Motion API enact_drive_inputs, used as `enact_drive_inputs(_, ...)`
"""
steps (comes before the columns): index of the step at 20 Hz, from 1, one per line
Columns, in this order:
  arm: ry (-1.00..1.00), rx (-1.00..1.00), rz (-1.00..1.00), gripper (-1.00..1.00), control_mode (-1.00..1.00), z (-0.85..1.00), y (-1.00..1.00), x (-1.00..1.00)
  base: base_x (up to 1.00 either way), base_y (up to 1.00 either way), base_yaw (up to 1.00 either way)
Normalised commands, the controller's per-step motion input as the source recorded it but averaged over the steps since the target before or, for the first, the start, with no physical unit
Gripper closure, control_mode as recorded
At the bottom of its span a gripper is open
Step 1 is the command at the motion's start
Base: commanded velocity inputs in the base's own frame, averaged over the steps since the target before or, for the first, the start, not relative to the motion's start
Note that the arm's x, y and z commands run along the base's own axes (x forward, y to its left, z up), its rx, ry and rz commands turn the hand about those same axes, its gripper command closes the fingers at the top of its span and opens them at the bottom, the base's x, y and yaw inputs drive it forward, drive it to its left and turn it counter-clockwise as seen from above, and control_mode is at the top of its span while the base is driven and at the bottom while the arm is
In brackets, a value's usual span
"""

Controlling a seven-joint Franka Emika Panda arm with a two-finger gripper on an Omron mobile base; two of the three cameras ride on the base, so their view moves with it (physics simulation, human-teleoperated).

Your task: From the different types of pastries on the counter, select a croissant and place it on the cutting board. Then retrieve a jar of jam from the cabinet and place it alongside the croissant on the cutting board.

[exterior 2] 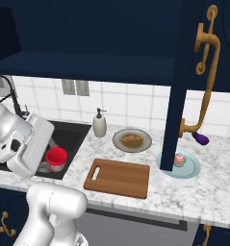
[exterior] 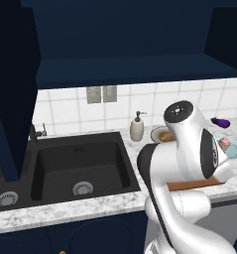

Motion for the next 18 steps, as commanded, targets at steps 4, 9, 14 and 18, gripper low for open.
enact_drive_inputs(4, -0.07, 0.0, 0.0, 1.0, -1.0, -0.4, 0.0, 0.57, 0.0, 0.0, 0.0)
enact_drive_inputs(9, -0.04, 0.0, 0.0, 1.0, -1.0, -0.36, 0.0, 0.7, 0.0, 0.0, 0.0)
enact_drive_inputs(14, 0.0, 0.0, -0.01, 1.0, -1.0, -0.36, 0.0, 0.47, 0.0, 0.0, 0.0)
enact_drive_inputs(18, 0.0, 0.0, -0.04, 1.0, -1.0, -0.43, -0.09, 0.48, 0.0, 0.0, 0.0)
